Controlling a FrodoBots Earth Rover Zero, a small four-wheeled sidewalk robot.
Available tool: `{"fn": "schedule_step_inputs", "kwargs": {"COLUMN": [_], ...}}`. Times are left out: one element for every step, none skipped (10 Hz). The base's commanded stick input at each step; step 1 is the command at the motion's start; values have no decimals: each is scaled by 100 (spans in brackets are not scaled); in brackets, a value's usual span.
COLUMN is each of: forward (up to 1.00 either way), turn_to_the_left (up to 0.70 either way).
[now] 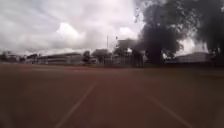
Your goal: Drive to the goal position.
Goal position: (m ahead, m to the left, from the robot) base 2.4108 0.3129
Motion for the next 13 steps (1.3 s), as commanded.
{"fn": "schedule_step_inputs", "kwargs": {"forward": [85,85,85,85,85,85,85,85,85,85,85,85,85], "turn_to_the_left": [0,0,0,0,0,0,0,0,0,0,0,0,0]}}
